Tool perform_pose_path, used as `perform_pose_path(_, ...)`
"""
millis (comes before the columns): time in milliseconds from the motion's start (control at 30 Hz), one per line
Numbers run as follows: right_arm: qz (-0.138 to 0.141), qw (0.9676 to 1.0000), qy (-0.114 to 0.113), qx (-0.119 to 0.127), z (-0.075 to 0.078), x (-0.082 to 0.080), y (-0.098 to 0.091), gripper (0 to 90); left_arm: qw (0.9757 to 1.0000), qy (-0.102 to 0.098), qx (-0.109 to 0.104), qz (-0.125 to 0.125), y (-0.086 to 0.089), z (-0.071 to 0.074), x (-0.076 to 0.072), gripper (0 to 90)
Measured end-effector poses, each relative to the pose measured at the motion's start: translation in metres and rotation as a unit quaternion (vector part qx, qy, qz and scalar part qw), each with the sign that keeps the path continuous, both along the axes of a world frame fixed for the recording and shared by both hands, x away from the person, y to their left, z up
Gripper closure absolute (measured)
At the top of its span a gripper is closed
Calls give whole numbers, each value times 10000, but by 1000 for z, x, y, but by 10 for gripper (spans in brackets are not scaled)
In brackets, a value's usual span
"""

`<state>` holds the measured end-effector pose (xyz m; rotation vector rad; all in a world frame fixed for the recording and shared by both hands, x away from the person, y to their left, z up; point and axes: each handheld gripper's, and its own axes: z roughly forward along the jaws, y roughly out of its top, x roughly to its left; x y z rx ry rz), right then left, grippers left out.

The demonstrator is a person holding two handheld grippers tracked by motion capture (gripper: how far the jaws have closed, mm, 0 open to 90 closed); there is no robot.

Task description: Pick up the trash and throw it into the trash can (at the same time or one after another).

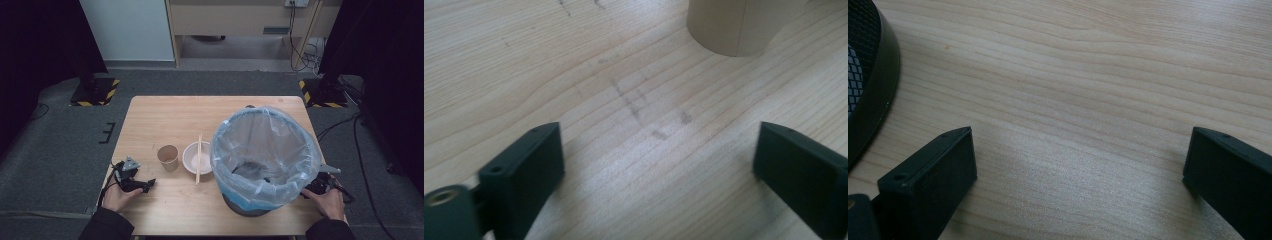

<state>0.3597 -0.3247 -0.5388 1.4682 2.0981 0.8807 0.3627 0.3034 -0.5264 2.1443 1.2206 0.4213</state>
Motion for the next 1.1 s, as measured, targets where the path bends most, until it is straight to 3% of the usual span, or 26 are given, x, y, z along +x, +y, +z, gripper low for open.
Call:
perform_pose_path(100, 30, 10000, -9, -10, 0, 0, -1, 7, 9999, 21, -73, 128, 2, 4, -1, 148)
perform_pose_path(200, 27, 10000, -10, -9, 0, -1, -3, 11, 9990, -265, -169, 310, 5, 14, -2, 155)
perform_pose_path(367, 60, 10000, -8, -12, 0, -2, -4, 10, 9953, -560, -405, 673, 12, 26, -4, 155)
perform_pose_path(500, 62, 10000, -8, -12, 0, -2, -4, 10, 9926, -743, -430, 855, 16, 33, -5, 148)
perform_pose_path(667, 62, 10000, -8, -14, 0, -2, -4, 10, 9896, -915, -644, 903, 17, 41, -6, 176)
perform_pose_path(900, 69, 10000, -7, -20, 0, -2, -4, 7, 9794, -1505, -940, 959, 10, 65, -8, 194)
perform_pose_path(933, 71, 10000, -7, -21, 0, -2, -4, 7, 9794, -1505, -940, 959, 10, 65, -8, 195)
perform_pose_path(967, 70, 10000, -7, -24, 0, -2, -4, 7, 9756, -1658, -1048, 986, 8, 71, -8, 194)
perform_pose_path(1033, 71, 10000, -7, -24, 0, -2, -4, 7, 9744, -1723, -1056, 981, 7, 74, -8, 194)
perform_pose_path(1100, 70, 10000, -6, -28, 0, -2, -4, 7, 9705, -1873, -1134, 1007, 4, 83, -6, 194)
